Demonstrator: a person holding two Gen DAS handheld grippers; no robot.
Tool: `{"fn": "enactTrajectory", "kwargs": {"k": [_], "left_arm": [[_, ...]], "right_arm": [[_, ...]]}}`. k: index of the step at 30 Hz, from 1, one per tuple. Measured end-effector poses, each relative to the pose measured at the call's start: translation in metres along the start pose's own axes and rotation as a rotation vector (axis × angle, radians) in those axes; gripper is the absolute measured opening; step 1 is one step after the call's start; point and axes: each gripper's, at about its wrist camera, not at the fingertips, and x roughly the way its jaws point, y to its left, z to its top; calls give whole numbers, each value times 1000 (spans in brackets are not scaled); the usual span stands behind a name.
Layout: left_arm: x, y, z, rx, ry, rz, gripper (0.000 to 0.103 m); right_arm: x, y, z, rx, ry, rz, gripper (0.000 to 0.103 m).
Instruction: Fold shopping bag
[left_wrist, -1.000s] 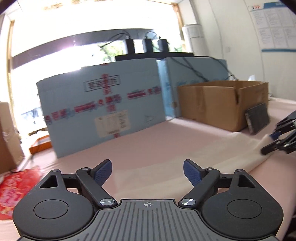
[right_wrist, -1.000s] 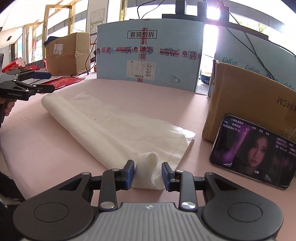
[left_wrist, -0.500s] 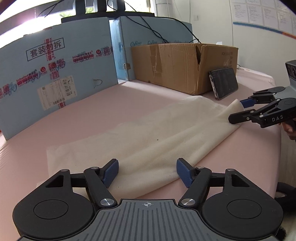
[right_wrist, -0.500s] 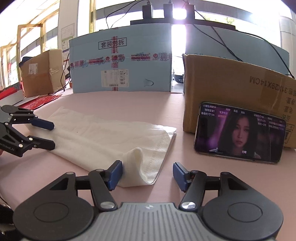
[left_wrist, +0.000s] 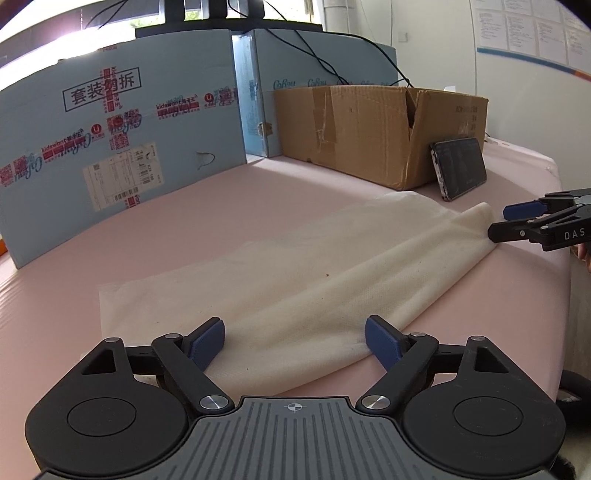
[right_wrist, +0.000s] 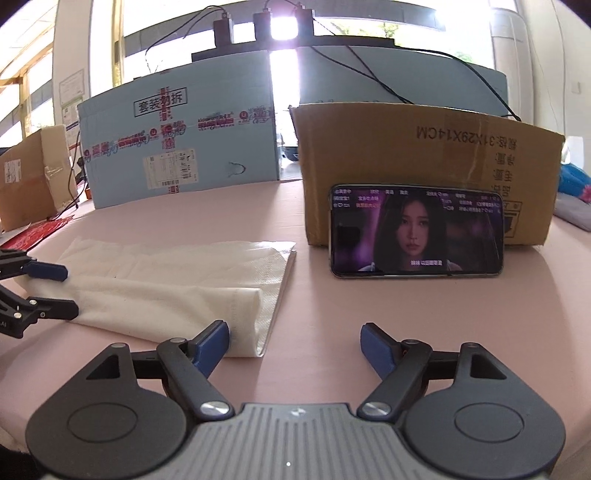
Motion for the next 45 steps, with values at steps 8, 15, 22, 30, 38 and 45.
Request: {"fn": "enactTrajectory", "kwargs": {"k": [8, 15, 22, 30, 38, 45], "left_arm": [[1, 0, 1, 0, 1, 4, 87], [0, 0, 0, -2, 1, 6, 88], [1, 3, 0, -17, 6, -6, 89], [1, 3, 0, -15, 5, 0, 90], [2, 4, -1, -23, 8, -3, 91], [4, 8, -1, -41, 14, -14, 92]], "right_arm": [[-42, 1, 6, 91, -266, -2, 80], [-11, 78, 8, -190, -244, -30, 77], [9, 75, -13, -276, -125, -244, 84], [6, 68, -20, -357, -131, -360, 93], [-36, 45, -26, -419, -226, -368, 81], [-36, 81, -48, -921, -215, -167, 70]]}}
